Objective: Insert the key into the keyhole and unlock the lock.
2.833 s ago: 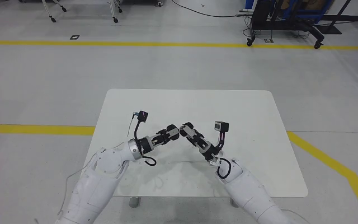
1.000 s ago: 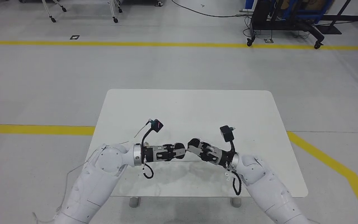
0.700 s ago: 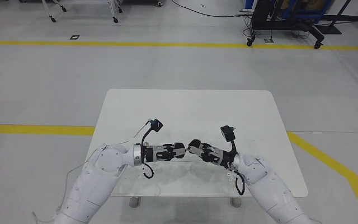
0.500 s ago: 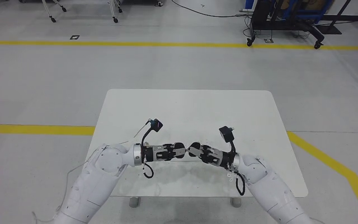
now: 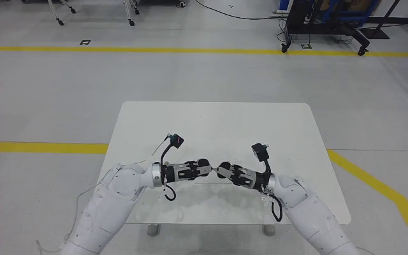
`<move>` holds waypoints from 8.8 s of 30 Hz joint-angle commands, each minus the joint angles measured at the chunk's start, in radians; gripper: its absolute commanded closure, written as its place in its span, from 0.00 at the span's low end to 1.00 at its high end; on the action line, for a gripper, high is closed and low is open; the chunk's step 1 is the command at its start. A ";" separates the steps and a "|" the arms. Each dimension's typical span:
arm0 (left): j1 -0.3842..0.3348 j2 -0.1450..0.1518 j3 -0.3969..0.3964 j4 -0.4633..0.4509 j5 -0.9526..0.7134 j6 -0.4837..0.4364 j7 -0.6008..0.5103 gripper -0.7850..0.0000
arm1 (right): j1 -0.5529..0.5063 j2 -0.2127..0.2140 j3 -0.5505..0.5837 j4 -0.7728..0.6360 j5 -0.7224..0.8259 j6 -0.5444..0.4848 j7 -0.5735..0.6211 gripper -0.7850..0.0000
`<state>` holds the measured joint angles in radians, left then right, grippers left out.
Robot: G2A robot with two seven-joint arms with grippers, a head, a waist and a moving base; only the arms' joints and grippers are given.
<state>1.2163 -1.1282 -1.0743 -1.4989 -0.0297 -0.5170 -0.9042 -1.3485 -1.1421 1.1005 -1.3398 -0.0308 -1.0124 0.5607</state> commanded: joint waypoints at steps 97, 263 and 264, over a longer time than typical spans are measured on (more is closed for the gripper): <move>0.045 0.092 -0.080 -0.058 1.074 0.036 0.089 1.00 | -0.049 0.024 0.105 -0.018 -0.013 0.000 -0.091 1.00; -0.282 -0.111 0.183 0.665 -1.036 0.073 -0.472 1.00 | 0.115 -0.151 -0.209 0.075 0.066 0.000 -0.345 1.00; -0.281 -0.112 0.179 0.663 -1.026 0.073 -0.472 1.00 | 0.114 -0.152 -0.208 0.077 0.068 0.000 -0.343 1.00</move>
<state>0.9338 -1.2387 -0.8910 -0.8343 -1.0652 -0.4442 -1.3761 -1.2335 -1.2933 0.8918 -1.2640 0.0356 -1.0123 0.2155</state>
